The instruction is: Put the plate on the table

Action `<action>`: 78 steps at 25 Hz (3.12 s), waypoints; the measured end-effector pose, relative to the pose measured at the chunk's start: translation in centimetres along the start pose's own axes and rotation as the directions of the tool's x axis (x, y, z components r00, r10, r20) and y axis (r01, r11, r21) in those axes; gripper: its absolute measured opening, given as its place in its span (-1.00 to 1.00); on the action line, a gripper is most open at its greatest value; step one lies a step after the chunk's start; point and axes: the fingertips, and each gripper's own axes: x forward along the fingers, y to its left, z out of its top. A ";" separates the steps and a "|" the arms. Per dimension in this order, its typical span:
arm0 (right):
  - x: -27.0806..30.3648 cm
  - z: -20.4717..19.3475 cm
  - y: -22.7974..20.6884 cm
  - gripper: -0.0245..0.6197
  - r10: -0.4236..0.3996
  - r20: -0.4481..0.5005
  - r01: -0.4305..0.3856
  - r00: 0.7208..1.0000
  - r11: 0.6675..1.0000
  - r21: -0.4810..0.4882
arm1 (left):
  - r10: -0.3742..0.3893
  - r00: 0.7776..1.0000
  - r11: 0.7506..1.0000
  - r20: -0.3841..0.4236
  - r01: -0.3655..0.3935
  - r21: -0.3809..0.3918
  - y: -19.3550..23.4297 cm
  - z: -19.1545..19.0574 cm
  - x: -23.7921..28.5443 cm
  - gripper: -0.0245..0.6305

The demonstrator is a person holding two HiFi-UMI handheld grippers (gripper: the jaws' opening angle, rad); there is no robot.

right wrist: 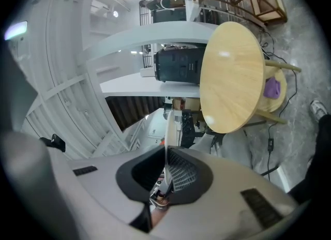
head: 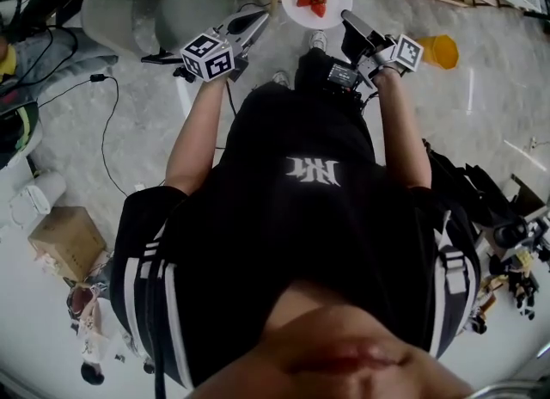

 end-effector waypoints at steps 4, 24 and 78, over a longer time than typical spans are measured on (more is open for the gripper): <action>1.2 2.2 -0.5 -0.87 0.011 -0.003 -0.011 1.000 1.000 0.011 | 0.003 1.000 1.000 0.002 -0.003 0.011 1.2 1.6 1.7 -0.92; 5.6 17.9 -2.8 -0.87 0.024 -0.167 -0.016 0.986 0.999 0.050 | 0.156 0.988 0.987 -0.011 -0.156 -0.035 9.8 8.3 13.5 -0.92; 13.8 25.1 -16.7 -0.87 -0.101 -0.069 0.107 0.992 0.991 0.085 | 0.142 0.983 0.979 -0.121 -0.157 -0.129 22.3 5.8 21.0 -0.92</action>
